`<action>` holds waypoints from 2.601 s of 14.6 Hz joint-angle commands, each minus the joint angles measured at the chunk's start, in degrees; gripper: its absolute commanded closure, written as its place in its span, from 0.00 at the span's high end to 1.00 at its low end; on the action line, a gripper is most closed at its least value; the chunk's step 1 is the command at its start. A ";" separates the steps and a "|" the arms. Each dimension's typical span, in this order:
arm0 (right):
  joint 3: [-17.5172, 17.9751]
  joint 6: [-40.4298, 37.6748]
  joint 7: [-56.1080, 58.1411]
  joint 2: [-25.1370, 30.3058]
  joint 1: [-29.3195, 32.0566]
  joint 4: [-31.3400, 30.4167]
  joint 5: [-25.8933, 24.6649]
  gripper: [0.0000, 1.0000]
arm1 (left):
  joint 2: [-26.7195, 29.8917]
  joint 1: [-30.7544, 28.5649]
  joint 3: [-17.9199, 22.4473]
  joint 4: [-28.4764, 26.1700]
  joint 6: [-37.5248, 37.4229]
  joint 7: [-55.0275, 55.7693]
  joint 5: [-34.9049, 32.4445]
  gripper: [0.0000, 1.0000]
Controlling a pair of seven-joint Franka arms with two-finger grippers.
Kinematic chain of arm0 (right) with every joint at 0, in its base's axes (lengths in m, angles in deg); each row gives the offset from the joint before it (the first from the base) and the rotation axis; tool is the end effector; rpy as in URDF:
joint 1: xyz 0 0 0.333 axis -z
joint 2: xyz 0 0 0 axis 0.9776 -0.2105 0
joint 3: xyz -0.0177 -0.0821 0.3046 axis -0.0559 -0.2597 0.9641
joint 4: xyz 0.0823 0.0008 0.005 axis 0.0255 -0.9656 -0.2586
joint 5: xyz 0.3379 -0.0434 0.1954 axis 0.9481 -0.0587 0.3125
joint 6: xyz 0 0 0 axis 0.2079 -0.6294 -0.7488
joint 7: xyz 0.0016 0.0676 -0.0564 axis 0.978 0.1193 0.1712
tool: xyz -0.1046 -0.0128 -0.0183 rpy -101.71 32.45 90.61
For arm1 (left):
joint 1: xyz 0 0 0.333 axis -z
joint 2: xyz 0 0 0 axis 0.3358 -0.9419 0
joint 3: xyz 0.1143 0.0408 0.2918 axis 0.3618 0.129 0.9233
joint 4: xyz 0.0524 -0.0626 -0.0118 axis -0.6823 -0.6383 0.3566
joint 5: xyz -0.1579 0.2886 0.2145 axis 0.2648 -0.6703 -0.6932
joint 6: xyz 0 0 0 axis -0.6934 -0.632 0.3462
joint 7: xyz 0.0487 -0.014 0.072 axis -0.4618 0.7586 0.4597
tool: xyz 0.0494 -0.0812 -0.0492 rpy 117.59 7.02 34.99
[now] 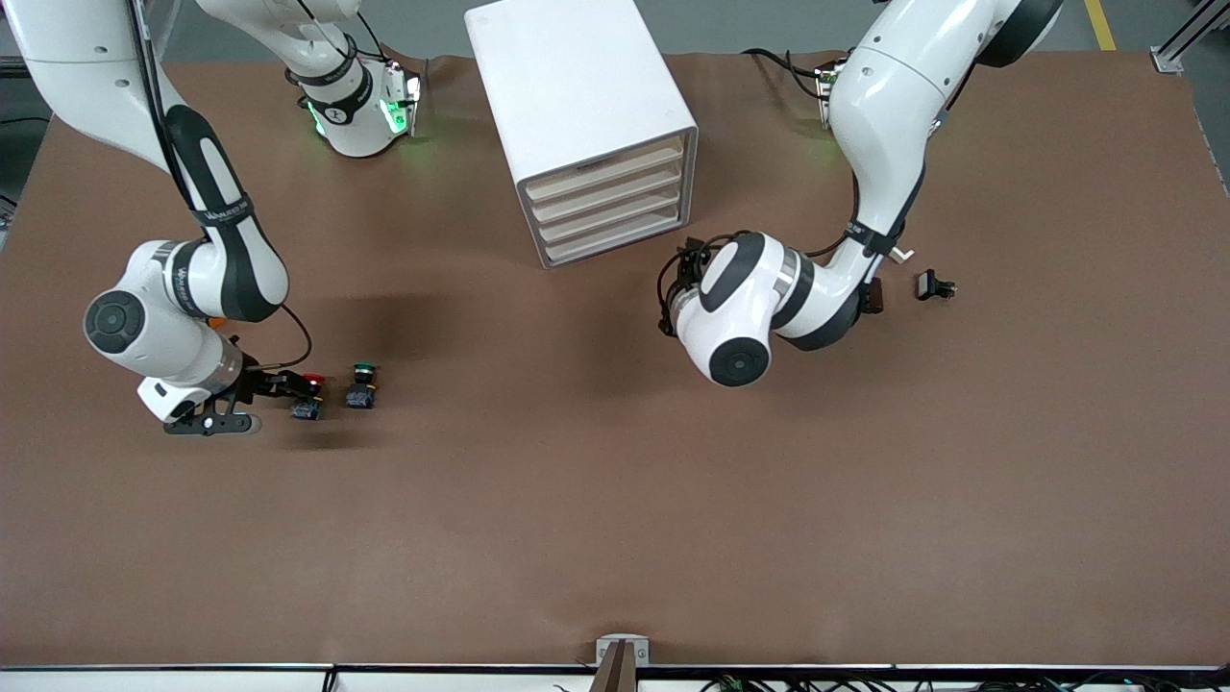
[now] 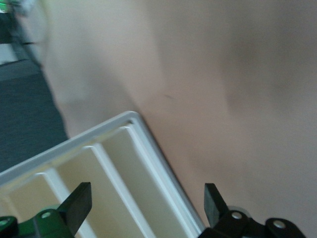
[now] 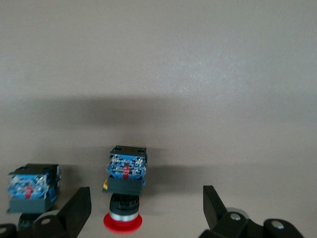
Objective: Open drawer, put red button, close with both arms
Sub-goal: 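Grasp the red button with the right gripper while the left gripper pulls a drawer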
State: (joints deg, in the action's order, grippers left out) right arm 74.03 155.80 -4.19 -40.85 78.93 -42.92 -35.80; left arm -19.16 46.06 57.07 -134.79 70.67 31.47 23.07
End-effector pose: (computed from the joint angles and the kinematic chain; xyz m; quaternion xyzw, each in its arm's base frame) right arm 0.5926 -0.0397 0.2181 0.9999 -0.0051 -0.0041 0.0080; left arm 0.4978 -0.4144 0.2389 -0.7177 -0.5694 0.3454 0.2035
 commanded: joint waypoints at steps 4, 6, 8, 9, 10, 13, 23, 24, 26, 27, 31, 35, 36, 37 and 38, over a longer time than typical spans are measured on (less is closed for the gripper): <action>0.32 1.41 -11.60 -2.06 -2.84 0.48 0.02 1.00 | -1.84 0.71 0.36 1.10 -4.86 2.55 7.77 1.00; 0.32 2.82 -11.34 -3.02 -2.75 0.39 -0.24 1.00 | -3.42 0.54 0.62 1.10 -4.86 2.98 14.19 1.00; 0.32 2.91 -11.08 -3.64 -2.49 0.39 -0.33 1.00 | -4.13 0.27 0.71 1.10 -4.86 3.16 17.28 1.00; 0.32 2.91 -10.99 -3.73 -2.23 0.39 -0.42 1.00 | -4.91 0.10 0.71 1.10 -4.86 3.08 17.73 1.00; 0.32 2.91 -10.99 -3.73 -2.14 0.39 -0.42 1.00 | -5.09 0.18 0.80 1.10 -4.86 2.99 17.73 1.00; 0.32 2.91 -10.90 -4.26 -2.05 0.39 -0.42 1.00 | -5.01 -0.60 0.80 1.19 -5.04 2.55 17.73 1.00; 0.32 3.17 -9.59 -6.11 -1.96 1.35 -0.60 0.49 | -7.20 2.11 0.63 1.36 -5.21 17.82 22.57 1.00; 0.32 3.09 -9.58 -6.11 -1.96 1.44 -0.60 0.42 | -7.29 2.29 0.63 1.36 -5.21 19.32 22.57 1.00; 0.32 3.00 -9.50 -6.11 -1.96 1.79 -0.60 0.39 | -7.38 2.73 0.45 1.36 -5.30 21.52 22.74 1.00; 0.32 3.00 -9.50 -6.11 -1.96 1.88 -0.60 0.39 | -7.47 3.08 0.45 1.36 -5.48 22.40 23.70 0.98; 0.32 2.91 -9.50 -6.11 -2.14 2.23 -0.60 0.37 | -7.29 3.44 0.19 1.36 -5.91 24.17 25.82 0.85; 0.32 2.47 -7.84 -5.76 -2.40 3.55 -0.68 0.36 | -7.47 5.55 0.28 1.36 -6.01 24.26 26.70 0.67; 0.23 2.38 -5.21 -5.49 -2.40 4.16 -0.68 0.36 | -7.38 5.63 0.28 1.28 -6.01 24.26 26.70 0.64; 0.14 2.12 -2.93 -5.40 -2.14 5.39 -0.68 0.36 | -7.38 6.16 0.28 1.28 -6.09 24.87 26.70 0.58; 0.14 1.34 -1.86 -5.23 -1.96 5.92 -0.68 0.36 | -7.47 6.51 0.28 1.28 -6.09 25.22 26.61 0.51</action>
State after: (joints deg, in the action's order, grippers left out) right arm 74.01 158.69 -9.02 -46.14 76.34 -39.22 -35.93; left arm -26.01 51.86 57.13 -134.55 65.54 55.03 48.58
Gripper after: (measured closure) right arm 0.581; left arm 0.405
